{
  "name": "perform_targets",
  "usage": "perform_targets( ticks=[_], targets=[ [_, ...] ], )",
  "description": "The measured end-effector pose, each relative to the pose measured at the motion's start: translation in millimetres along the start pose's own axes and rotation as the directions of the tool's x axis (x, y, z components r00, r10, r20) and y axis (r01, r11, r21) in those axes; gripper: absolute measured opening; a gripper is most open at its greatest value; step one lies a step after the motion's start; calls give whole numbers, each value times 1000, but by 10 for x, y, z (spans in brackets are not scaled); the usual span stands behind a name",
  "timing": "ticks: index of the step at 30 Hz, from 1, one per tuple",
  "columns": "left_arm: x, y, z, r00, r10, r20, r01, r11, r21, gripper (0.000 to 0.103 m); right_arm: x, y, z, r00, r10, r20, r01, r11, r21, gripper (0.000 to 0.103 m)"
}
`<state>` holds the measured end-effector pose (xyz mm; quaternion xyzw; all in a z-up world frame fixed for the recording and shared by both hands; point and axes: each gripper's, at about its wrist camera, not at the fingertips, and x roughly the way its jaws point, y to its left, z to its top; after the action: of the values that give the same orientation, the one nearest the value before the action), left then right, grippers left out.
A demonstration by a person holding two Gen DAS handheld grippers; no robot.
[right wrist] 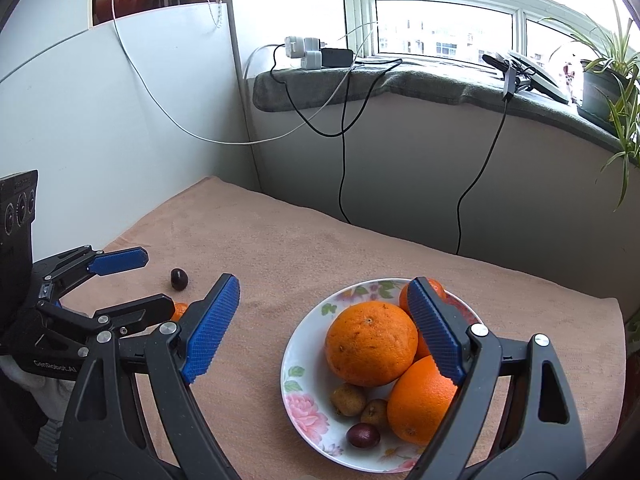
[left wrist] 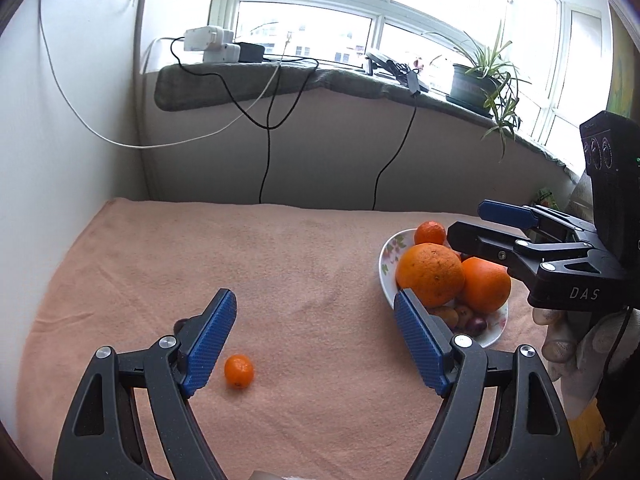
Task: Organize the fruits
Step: 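Withdraw both grippers from the plate toward the dark plum and kumquat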
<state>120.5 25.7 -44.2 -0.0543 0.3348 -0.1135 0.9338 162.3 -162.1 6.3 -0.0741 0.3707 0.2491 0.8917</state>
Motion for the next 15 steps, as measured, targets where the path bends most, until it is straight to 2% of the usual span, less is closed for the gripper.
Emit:
perform_targets(
  ticks=[9, 15],
  targets=[
    [-35, 514, -111, 996, 84, -9, -84, 993, -88, 81, 145, 343, -12, 999, 52, -16, -52, 998, -38, 88],
    [-43, 824, -172, 994, 105, -17, -107, 984, -142, 81, 314, 563, -36, 995, 81, -51, -84, 994, -72, 88]
  ],
)
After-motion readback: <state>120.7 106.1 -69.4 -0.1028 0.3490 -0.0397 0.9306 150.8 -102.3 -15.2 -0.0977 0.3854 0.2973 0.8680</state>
